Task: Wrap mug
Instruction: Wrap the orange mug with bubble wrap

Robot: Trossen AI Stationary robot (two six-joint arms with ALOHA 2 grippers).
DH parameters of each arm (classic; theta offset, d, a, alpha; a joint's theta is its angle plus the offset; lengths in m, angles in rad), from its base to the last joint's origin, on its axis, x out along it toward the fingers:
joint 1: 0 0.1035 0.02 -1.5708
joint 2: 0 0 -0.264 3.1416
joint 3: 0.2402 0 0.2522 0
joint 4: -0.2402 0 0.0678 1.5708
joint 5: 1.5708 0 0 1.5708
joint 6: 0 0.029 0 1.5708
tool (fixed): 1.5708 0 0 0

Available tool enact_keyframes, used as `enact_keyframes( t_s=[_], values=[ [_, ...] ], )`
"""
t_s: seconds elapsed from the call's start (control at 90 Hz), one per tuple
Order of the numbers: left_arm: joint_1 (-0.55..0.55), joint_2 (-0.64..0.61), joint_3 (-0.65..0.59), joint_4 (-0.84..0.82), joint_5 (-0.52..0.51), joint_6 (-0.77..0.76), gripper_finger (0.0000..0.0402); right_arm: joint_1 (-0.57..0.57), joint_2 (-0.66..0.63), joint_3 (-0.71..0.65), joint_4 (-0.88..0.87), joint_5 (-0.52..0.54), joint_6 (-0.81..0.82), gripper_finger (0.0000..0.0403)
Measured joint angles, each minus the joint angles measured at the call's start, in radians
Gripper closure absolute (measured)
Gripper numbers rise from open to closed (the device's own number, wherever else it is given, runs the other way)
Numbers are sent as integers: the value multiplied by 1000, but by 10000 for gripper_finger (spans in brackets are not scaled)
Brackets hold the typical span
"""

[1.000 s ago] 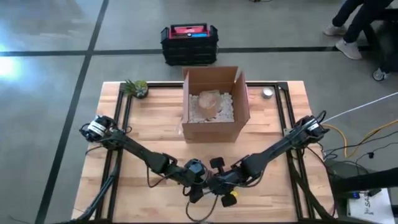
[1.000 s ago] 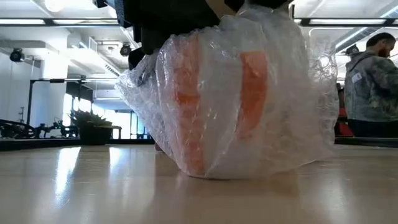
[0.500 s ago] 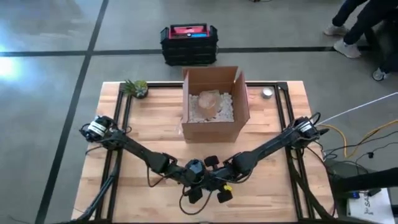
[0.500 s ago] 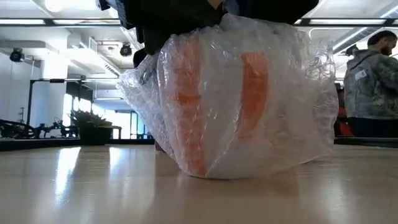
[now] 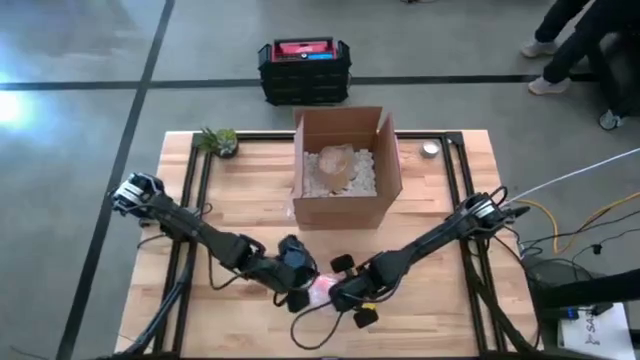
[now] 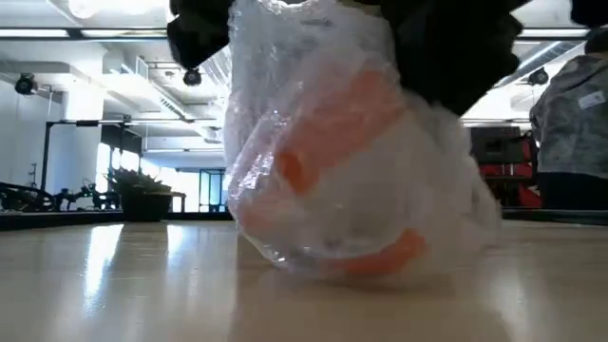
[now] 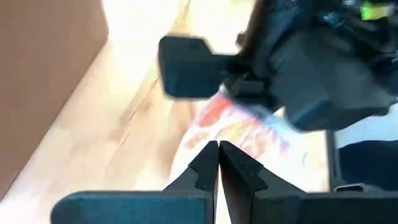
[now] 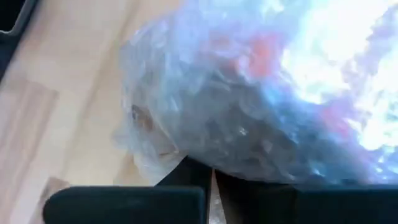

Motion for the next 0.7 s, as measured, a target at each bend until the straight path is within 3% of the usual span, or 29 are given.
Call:
enact_keyframes(
  t_s=[0.233, 0.7],
  values=[
    [0, 70, 0, 80, 78, 1, 401, -1, -2, 2, 8, 4, 1, 401],
    [0, 174, -6, 161, 63, 8, 401, -5, -38, 43, -8, -7, 1, 401]
  ],
)
